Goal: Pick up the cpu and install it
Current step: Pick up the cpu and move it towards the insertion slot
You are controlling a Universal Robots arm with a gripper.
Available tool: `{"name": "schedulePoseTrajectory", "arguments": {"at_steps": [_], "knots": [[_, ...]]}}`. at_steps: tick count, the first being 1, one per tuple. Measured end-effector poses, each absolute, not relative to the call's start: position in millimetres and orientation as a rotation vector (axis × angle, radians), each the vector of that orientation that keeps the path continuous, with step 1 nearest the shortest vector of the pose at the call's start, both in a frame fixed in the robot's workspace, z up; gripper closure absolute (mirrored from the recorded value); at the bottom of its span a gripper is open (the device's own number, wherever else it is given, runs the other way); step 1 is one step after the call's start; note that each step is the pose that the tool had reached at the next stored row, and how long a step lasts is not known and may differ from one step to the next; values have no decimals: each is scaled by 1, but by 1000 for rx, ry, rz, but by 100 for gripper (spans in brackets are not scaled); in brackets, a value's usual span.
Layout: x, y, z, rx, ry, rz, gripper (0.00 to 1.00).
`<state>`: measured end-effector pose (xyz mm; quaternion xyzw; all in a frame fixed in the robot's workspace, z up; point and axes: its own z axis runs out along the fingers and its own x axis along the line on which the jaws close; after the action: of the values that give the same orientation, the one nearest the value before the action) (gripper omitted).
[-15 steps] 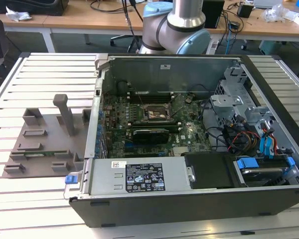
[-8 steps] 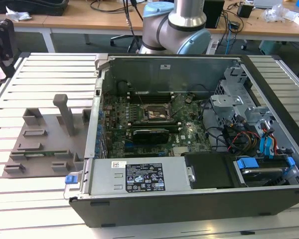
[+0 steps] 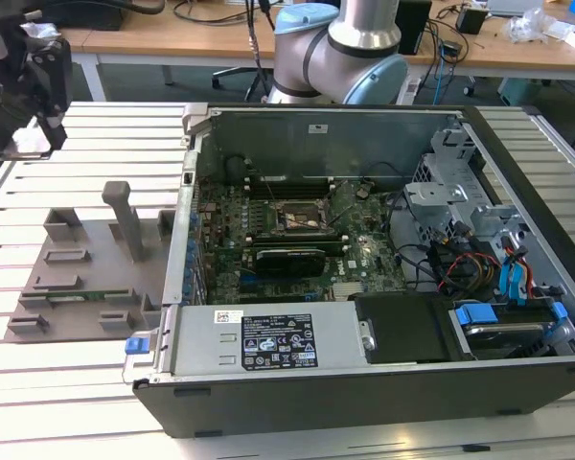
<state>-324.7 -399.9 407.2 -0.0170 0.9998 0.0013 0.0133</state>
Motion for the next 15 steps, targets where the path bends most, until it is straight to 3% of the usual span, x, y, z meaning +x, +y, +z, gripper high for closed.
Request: {"name": "schedulePoseTrajectory", "arguments": {"at_steps": [15], "knots": [[-266, -400, 407, -53, 3115, 4, 45]]}}
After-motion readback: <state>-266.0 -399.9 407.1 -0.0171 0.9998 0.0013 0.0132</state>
